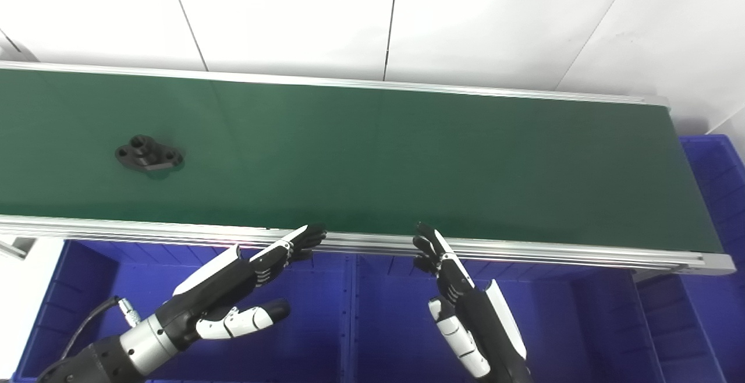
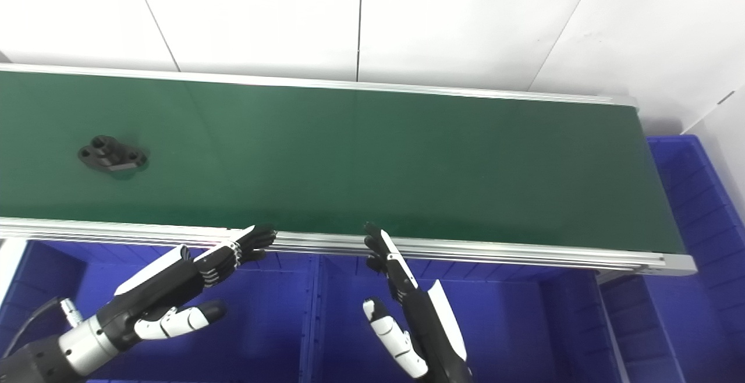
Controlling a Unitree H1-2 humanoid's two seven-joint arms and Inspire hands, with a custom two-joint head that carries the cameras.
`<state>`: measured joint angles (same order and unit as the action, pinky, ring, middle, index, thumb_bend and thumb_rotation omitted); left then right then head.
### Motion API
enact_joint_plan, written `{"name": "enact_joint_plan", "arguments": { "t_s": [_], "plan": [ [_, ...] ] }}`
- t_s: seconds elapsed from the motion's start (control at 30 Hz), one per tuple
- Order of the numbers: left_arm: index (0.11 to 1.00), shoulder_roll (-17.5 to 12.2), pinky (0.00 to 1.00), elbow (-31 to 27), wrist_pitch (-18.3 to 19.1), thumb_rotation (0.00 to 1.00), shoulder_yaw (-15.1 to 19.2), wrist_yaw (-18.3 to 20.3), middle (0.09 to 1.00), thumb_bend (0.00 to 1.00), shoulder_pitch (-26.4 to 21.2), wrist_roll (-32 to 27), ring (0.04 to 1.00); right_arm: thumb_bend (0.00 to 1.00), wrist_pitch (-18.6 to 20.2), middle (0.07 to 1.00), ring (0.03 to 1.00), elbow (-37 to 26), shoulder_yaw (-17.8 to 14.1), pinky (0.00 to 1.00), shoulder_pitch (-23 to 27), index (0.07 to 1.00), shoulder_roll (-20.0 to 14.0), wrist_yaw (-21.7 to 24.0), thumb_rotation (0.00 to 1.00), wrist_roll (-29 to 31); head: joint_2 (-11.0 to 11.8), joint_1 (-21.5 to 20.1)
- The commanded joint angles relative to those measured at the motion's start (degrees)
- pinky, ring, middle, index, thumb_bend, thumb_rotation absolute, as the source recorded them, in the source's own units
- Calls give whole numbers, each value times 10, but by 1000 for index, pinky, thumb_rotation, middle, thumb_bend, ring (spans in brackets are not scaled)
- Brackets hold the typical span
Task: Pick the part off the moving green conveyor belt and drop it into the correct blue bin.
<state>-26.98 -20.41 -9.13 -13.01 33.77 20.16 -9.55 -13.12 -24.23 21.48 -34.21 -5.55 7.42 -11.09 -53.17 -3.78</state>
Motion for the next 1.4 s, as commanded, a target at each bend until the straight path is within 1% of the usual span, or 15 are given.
{"name": "enact_joint_plan", "arguments": {
  "t_s": [0.0, 0.03, 0.3, 0.43, 0.47, 0.7, 1.0, 1.17, 1.37],
  "plan": [
    [1000, -6, 970, -12, -5, 723, 4, -5, 1000, 471, -2, -6, 1000, 460, -4, 983, 956, -16, 2, 903, -1, 966, 2, 1, 950, 5, 0, 1],
    [1000, -6, 969, -12, -6, 723, 5, -5, 1000, 468, -3, -6, 1000, 465, -5, 984, 956, -15, 2, 902, -1, 965, 2, 1, 952, 5, 3, 1],
    [1000, -7, 967, -9, -10, 724, 8, -4, 1000, 456, -2, -10, 1000, 464, -9, 984, 958, -14, 2, 906, -2, 968, 2, 0, 947, 4, 1, -1],
    [1000, -5, 968, -7, -13, 721, 8, -3, 1000, 466, 0, -11, 1000, 460, -8, 982, 956, -16, 3, 903, -4, 967, 2, -1, 949, 2, 0, -2],
    [1000, -5, 965, -7, -14, 734, 7, -3, 1000, 473, 0, -10, 1000, 459, -7, 983, 956, -17, 3, 904, -5, 968, 2, -1, 947, 3, -1, -4],
    [1000, -2, 963, -11, -10, 736, 3, -4, 1000, 475, 1, -4, 1000, 463, -8, 982, 957, -17, 2, 910, -8, 967, 0, -1, 947, 4, 0, -7],
    [1000, 4, 963, -13, -10, 737, -2, -9, 1000, 485, 5, 0, 1000, 453, -9, 980, 953, -19, 1, 906, -10, 965, -7, 1, 945, 11, 0, 1],
    [1000, 5, 964, -14, -10, 753, -1, -10, 1000, 489, 10, 2, 1000, 451, -5, 980, 954, -22, 1, 908, -14, 963, -9, 0, 940, 15, -2, 0],
    [1000, 2, 961, -16, -8, 751, 0, -11, 1000, 488, 11, 2, 1000, 448, -3, 982, 956, -24, 2, 910, -16, 963, -9, 1, 941, 12, -3, -1]
  ]
}}
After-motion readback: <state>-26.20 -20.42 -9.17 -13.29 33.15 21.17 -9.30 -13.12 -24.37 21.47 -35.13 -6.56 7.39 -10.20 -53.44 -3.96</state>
